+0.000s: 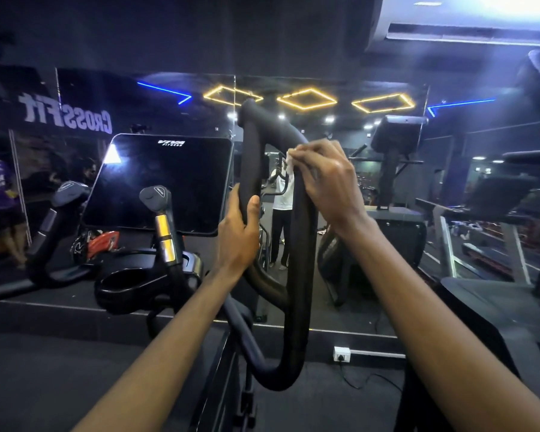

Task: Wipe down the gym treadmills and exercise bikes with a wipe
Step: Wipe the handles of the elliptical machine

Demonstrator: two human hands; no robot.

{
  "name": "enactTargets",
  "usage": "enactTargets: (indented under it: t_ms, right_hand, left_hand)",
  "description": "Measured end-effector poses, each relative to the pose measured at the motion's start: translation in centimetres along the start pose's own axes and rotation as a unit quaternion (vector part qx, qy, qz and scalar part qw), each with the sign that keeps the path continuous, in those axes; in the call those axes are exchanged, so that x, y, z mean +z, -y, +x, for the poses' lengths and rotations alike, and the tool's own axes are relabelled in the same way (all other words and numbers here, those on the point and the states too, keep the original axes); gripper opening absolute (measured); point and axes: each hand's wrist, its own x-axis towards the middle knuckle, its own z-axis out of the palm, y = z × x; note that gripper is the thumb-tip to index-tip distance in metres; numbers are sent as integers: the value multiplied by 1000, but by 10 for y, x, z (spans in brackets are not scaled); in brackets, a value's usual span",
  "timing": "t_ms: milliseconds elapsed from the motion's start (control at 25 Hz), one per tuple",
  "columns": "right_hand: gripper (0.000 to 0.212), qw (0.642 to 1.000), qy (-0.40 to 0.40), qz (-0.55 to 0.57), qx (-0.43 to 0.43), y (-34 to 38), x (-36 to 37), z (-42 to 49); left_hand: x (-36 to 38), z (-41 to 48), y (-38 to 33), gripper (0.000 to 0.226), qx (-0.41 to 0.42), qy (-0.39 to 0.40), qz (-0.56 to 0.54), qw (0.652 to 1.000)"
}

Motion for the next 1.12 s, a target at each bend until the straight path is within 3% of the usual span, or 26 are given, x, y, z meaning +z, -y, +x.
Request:
enactTargets:
  t_ms: [120, 440, 680, 1120]
  right_hand:
    - [18, 1000, 6, -8, 18, 5, 7, 20]
    - [21, 991, -73, 16, 114, 15, 11, 9]
    - [26, 997, -11, -15, 72, 22, 24, 30]
    - [21, 997, 33, -62, 34, 29, 46, 60]
  left_hand:
    - [-6, 19, -10, 42, 7, 15, -50, 999]
    - [-6, 35, -14, 58, 36, 54, -52, 997]
    - [-15, 23, -10, 58, 40, 80, -76, 993]
    - [-36, -13, 32, 57, 6, 211, -109, 971]
